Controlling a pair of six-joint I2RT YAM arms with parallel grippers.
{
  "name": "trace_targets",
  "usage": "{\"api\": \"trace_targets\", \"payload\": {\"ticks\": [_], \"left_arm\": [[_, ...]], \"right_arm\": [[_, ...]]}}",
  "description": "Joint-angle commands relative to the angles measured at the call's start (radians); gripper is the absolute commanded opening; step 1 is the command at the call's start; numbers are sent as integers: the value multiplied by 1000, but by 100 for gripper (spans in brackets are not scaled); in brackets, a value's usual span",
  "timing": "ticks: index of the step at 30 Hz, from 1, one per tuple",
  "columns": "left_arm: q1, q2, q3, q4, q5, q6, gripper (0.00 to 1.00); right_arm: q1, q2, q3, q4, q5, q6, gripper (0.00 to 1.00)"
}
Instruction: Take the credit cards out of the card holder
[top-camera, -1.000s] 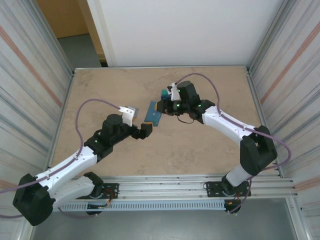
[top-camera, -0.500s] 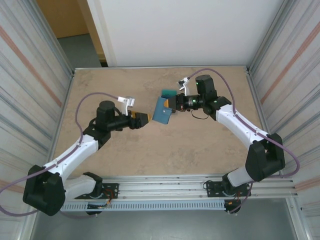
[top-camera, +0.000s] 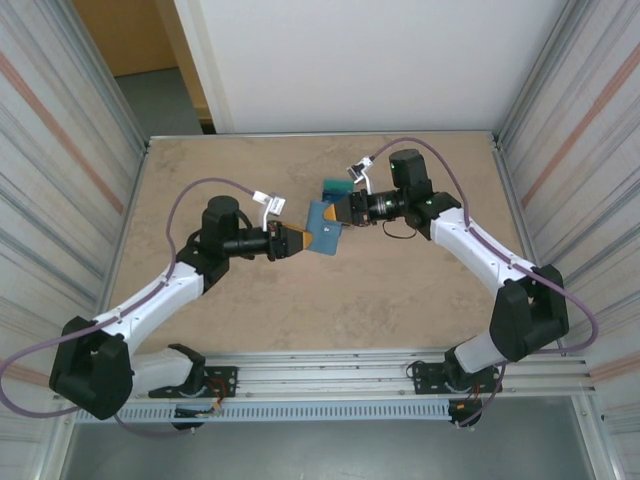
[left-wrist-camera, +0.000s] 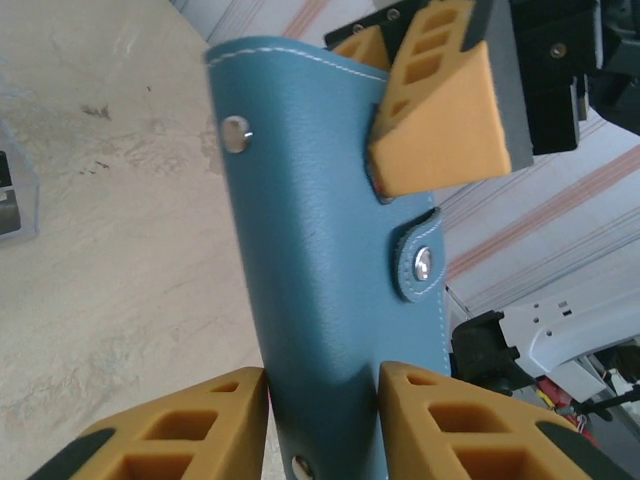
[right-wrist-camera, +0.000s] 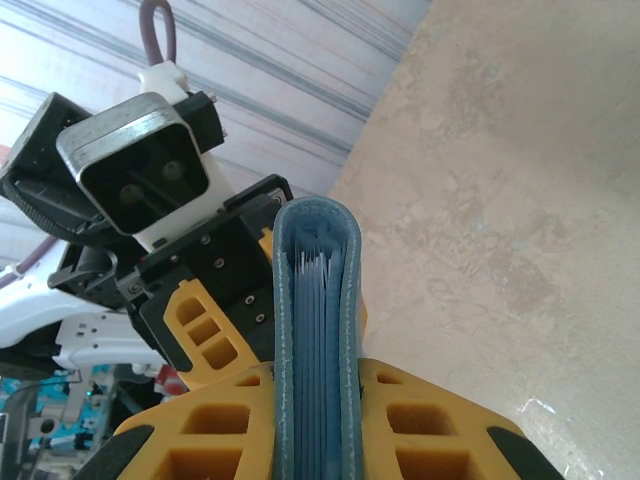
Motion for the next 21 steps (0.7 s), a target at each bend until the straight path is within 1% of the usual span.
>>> {"api": "trace_targets", "payload": {"ticks": [1, 3, 4, 10, 13, 18, 21], "left_arm": [[-19, 2, 40, -6, 36, 27, 34], [-21, 2, 40, -9, 35, 25, 39], [-20, 2, 38, -9, 35, 21, 40], [-24, 0, 15, -5, 48, 6, 36], [-27, -2, 12, 1, 51, 0, 32], [-32, -4, 9, 11, 45, -1, 14], [-33, -22, 0, 9, 21, 12, 10]], "right_arm": [[18, 23, 54, 24, -57, -12, 9], [23, 32, 56, 34, -57, -9, 8], [25, 36, 56, 40, -58, -7, 8], [28, 47, 60, 61, -55, 10, 8], [29, 52, 57, 65, -57, 11, 8], [34, 54, 58, 53, -42, 7, 9], [34, 46, 62, 12, -6, -13, 14]]}}
